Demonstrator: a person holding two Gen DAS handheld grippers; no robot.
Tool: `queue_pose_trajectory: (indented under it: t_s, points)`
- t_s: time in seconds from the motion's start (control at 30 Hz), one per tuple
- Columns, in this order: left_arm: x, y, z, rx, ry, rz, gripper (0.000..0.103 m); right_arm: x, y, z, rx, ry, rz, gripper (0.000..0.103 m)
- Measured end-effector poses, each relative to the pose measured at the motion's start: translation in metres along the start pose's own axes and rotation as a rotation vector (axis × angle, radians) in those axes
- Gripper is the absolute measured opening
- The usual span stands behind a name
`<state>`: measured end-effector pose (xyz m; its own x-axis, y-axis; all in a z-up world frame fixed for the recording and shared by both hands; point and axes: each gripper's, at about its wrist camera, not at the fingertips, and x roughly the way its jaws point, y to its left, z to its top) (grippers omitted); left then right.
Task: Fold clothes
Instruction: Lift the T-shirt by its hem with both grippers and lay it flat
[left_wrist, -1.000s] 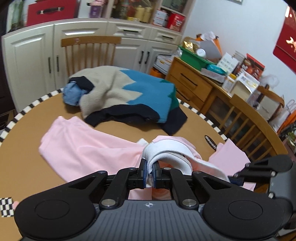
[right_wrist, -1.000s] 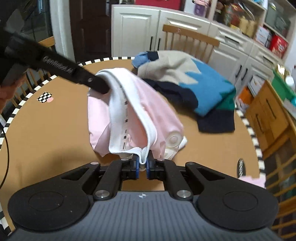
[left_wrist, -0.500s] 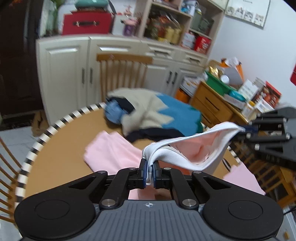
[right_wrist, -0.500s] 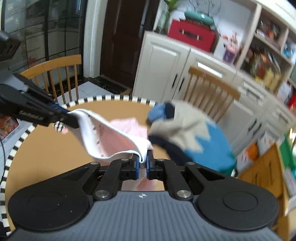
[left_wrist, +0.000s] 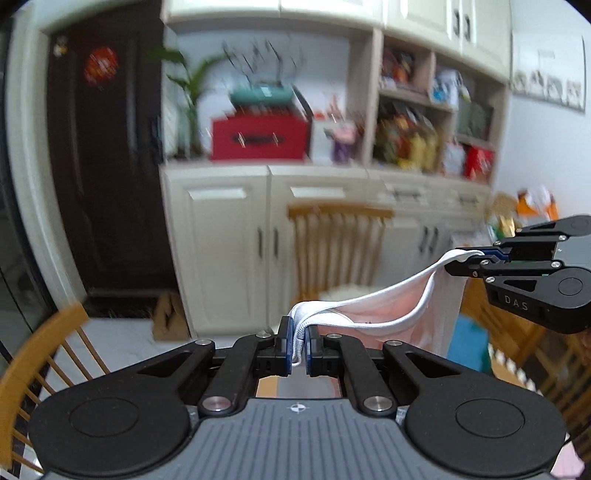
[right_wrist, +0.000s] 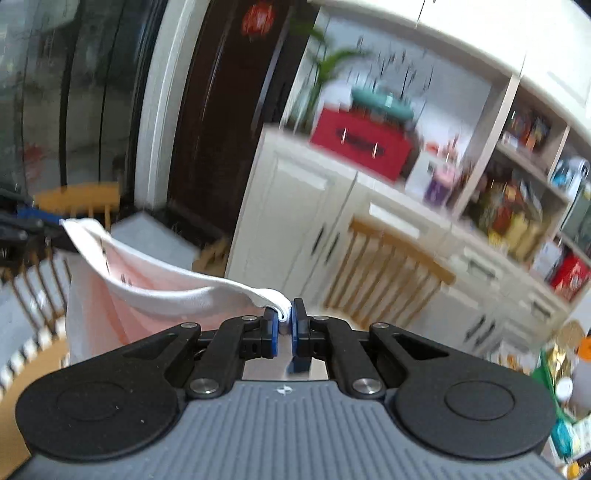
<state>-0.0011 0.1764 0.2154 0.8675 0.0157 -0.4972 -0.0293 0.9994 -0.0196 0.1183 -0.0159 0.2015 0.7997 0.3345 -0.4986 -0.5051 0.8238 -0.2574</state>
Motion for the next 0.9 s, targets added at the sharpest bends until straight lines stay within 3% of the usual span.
queue_pose_trajectory:
  t_s: [0.2, 0.33, 0.43, 0.53, 0.73, 0.83, 0.9]
  points:
    - [-0.085, 0.008, 0.055, -0.007, -0.233, 0.013, 0.007, -0.05, -0.009, 0.059, 0.022, -0.267, -0.026, 0.006]
    - [-0.127, -0.008, 0.058, 0.032, -0.245, -0.06, 0.007, -0.079, -0.021, 0.053, -0.012, -0.309, 0.013, 0.006]
    - [-0.13, -0.026, 0.031, 0.063, -0.145, -0.14, 0.007, -0.083, -0.028, 0.016, -0.044, -0.228, 0.067, 0.006]
    - [-0.12, -0.043, -0.019, 0.026, 0.029, -0.26, 0.007, -0.078, -0.03, -0.044, -0.065, -0.076, 0.142, 0.006]
    - [-0.08, -0.094, -0.165, -0.035, 0.433, -0.478, 0.007, -0.06, -0.012, -0.193, -0.082, 0.289, 0.28, 0.006]
    - [-0.065, -0.122, -0.237, -0.054, 0.604, -0.518, 0.007, -0.054, 0.007, -0.265, -0.051, 0.451, 0.337, 0.006]
    - [-0.062, -0.139, -0.268, -0.046, 0.677, -0.535, 0.007, -0.054, 0.022, -0.306, -0.032, 0.539, 0.371, 0.006]
